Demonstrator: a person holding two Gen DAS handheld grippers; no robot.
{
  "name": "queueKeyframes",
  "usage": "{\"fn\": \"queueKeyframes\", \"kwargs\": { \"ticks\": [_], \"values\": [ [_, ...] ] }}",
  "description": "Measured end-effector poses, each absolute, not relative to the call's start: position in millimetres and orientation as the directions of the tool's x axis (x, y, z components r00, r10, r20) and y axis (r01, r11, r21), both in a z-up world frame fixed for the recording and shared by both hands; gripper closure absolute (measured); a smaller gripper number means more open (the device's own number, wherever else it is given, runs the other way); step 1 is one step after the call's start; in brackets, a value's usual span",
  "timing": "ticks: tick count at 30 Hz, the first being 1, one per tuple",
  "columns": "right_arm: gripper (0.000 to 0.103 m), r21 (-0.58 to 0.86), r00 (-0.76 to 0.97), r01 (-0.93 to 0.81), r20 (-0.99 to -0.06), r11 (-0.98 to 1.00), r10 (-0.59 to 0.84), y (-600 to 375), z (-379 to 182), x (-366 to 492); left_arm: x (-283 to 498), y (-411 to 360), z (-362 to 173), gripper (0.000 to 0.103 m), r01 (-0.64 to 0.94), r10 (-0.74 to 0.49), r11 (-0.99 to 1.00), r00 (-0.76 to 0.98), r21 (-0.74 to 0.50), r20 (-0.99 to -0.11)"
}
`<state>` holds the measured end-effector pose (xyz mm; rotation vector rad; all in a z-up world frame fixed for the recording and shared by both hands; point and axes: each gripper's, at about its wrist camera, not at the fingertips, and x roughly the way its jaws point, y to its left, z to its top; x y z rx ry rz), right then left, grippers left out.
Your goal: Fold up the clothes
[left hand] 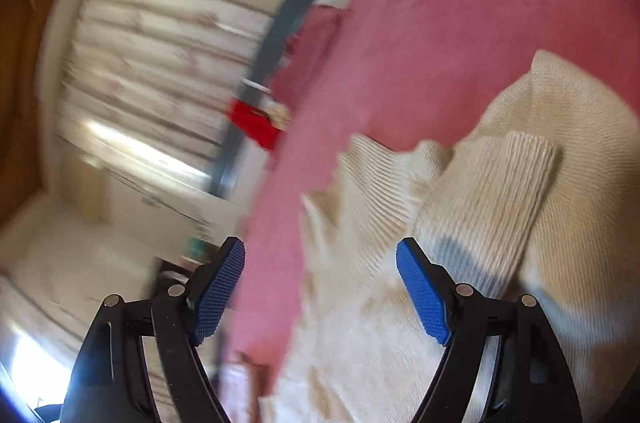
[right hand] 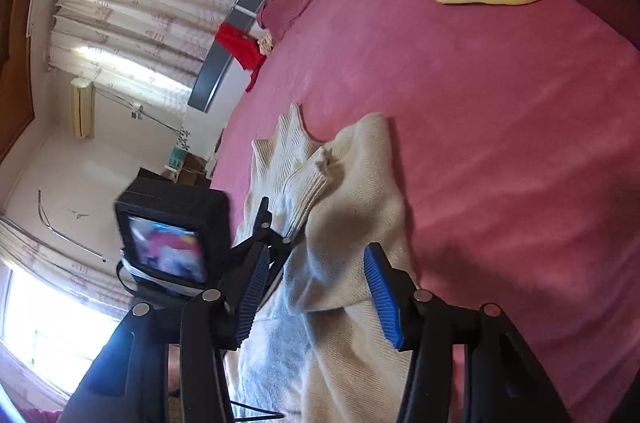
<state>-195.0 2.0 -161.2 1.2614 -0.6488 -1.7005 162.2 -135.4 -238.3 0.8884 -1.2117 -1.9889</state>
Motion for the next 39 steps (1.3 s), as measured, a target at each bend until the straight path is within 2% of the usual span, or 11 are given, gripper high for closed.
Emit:
{"fn": "queueKeyframes", "kwargs": {
  "ticks": [2,9,14,17,21,25,29,33,36,37,39],
  "values": [
    [0.052,0.826,-0.082,0.334,-0.454,-0.454,-0.887,9.0,-165.2,-196.5,131.2,-120.3,-253.2,0.023,0.177,-0.820,-0.306,-0.548,0.935,-0.165],
    [0.052,0.846,-0.095,0.303,-0.430,-0.438,-0.898,2.4,-168.7,-199.9,55.4,-90.8,-287.8,0.023,0.211,-0.852,-0.226,-0.516,0.951,-0.087],
    [0.052,0.802,-0.084,0.379,-0.468,-0.462,-0.880,-11.6,-158.6,-188.7,9.3,-114.6,-292.7,0.023,0.194,-0.849,-0.301,-0.500,0.934,-0.170],
    [0.052,0.787,-0.067,0.417,-0.473,-0.456,-0.878,-15.6,-155.3,-181.8,9.7,-111.5,-286.4,0.022,0.167,-0.814,-0.363,-0.536,0.917,-0.224],
    [0.048,0.795,-0.055,0.419,-0.460,-0.439,-0.886,-15.1,-151.7,-179.9,32.9,-105.3,-274.5,0.021,0.129,-0.772,-0.474,-0.538,0.871,-0.340],
    [0.048,0.803,-0.054,0.420,-0.443,-0.423,-0.895,-6.3,-145.7,-178.1,46.9,-91.7,-271.8,0.021,0.082,-0.711,-0.523,-0.590,0.848,-0.381],
    [0.048,0.794,-0.097,0.426,-0.437,-0.434,-0.894,11.1,-131.7,-178.9,44.9,-73.6,-277.3,0.020,0.048,-0.705,-0.472,-0.621,0.881,-0.343],
    [0.048,0.744,-0.144,0.478,-0.458,-0.467,-0.877,17.1,-117.5,-176.9,12.9,-80.4,-285.5,0.020,-0.020,-0.711,-0.520,-0.545,0.854,-0.445],
    [0.048,0.712,-0.170,0.509,-0.468,-0.484,-0.867,17.2,-111.1,-175.2,3.3,-81.0,-278.1,0.020,0.021,-0.715,-0.518,-0.560,0.855,-0.419],
    [0.048,0.705,-0.176,0.515,-0.469,-0.487,-0.865,16.0,-110.5,-174.7,1.6,-83.3,-271.8,0.023,0.047,-0.712,-0.531,-0.566,0.846,-0.415],
    [0.048,0.695,-0.187,0.520,-0.474,-0.496,-0.860,13.6,-111.5,-173.9,-1.7,-94.8,-255.3,0.097,0.097,-0.676,-0.619,-0.571,0.780,-0.466]
  ]
}}
